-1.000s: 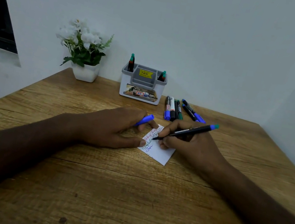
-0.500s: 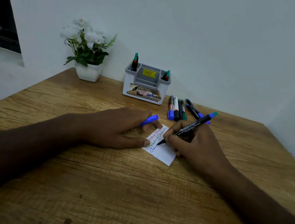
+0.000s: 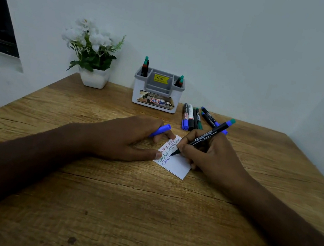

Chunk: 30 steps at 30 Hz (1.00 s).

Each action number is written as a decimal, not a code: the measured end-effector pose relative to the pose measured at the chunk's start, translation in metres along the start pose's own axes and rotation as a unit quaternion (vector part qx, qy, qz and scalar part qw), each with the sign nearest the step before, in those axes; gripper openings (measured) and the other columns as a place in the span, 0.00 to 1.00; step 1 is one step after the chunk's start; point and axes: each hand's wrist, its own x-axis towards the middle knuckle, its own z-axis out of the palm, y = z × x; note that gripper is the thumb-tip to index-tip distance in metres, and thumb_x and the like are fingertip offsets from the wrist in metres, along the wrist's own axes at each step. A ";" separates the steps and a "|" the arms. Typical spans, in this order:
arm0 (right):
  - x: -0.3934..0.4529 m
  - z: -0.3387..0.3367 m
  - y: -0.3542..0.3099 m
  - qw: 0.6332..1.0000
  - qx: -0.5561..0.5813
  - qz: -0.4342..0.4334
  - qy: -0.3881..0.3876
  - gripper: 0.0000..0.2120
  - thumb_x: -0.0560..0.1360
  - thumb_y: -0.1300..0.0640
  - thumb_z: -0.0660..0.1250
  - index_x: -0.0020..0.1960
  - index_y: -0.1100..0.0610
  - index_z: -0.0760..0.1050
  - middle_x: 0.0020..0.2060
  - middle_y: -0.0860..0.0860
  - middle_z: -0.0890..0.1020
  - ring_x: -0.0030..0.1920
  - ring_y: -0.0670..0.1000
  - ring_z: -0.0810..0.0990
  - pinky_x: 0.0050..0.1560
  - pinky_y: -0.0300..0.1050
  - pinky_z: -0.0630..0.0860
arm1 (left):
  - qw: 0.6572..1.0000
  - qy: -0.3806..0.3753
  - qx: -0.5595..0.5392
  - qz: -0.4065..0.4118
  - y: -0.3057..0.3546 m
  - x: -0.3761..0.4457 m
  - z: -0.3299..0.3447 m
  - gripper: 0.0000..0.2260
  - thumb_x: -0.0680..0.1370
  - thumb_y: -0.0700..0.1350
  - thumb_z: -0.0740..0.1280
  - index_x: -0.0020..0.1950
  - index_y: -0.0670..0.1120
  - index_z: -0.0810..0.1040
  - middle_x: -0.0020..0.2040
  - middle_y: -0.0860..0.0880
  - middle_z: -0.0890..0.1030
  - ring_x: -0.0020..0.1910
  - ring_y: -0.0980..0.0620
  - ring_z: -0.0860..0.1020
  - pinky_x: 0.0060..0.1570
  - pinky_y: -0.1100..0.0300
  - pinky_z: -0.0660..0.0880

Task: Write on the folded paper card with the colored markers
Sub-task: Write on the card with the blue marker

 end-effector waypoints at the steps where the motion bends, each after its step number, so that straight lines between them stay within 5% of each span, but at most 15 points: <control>1: 0.000 0.000 0.000 1.000 0.001 0.001 0.000 0.05 0.78 0.57 0.73 0.44 0.50 0.85 0.38 0.50 0.87 0.34 0.43 0.80 0.40 0.48 0.80 | 1.000 0.002 -0.001 -0.001 0.001 0.000 0.000 0.18 0.82 0.59 0.67 0.53 0.82 0.61 0.52 0.75 0.70 0.55 0.71 0.71 0.49 0.78 0.65; 6: 0.001 0.000 0.000 1.000 0.004 0.008 0.003 0.06 0.79 0.58 0.73 0.44 0.50 0.84 0.36 0.48 0.87 0.33 0.42 0.81 0.38 0.43 0.79 | 1.000 0.000 0.006 -0.008 0.000 0.001 0.001 0.17 0.82 0.60 0.66 0.52 0.82 0.61 0.52 0.76 0.69 0.54 0.72 0.71 0.48 0.76 0.65; 10: 0.001 0.002 0.001 1.000 0.000 -0.003 0.006 0.03 0.79 0.56 0.73 0.47 0.52 0.85 0.35 0.49 0.86 0.32 0.43 0.81 0.37 0.40 0.79 | 1.000 -0.009 0.012 -0.016 -0.007 0.000 0.003 0.07 0.81 0.62 0.65 0.51 0.68 0.67 0.52 0.71 0.71 0.54 0.69 0.71 0.48 0.72 0.65; 16: 0.001 -0.001 0.002 1.000 0.004 0.011 0.007 0.04 0.79 0.58 0.73 0.46 0.54 0.84 0.34 0.50 0.87 0.31 0.44 0.82 0.36 0.38 0.79 | 1.000 -0.006 0.014 -0.017 -0.011 -0.001 0.004 0.10 0.81 0.63 0.65 0.54 0.60 0.70 0.53 0.64 0.74 0.56 0.64 0.73 0.54 0.65 0.71; 22: 0.003 -0.002 0.003 0.999 0.019 0.026 0.010 0.02 0.79 0.59 0.73 0.48 0.56 0.84 0.33 0.51 0.86 0.31 0.46 0.82 0.37 0.39 0.78 | 1.000 -0.007 0.014 -0.012 -0.009 0.000 0.003 0.07 0.81 0.62 0.65 0.53 0.65 0.68 0.54 0.66 0.73 0.57 0.64 0.73 0.55 0.67 0.70; 30: 0.004 -0.002 0.004 0.999 0.027 0.038 0.015 0.02 0.80 0.58 0.72 0.49 0.56 0.84 0.34 0.52 0.87 0.32 0.47 0.83 0.39 0.41 0.79 | 0.999 -0.019 0.025 -0.034 -0.012 0.000 0.003 0.17 0.81 0.65 0.63 0.62 0.55 0.73 0.54 0.62 0.74 0.55 0.60 0.74 0.58 0.51 0.76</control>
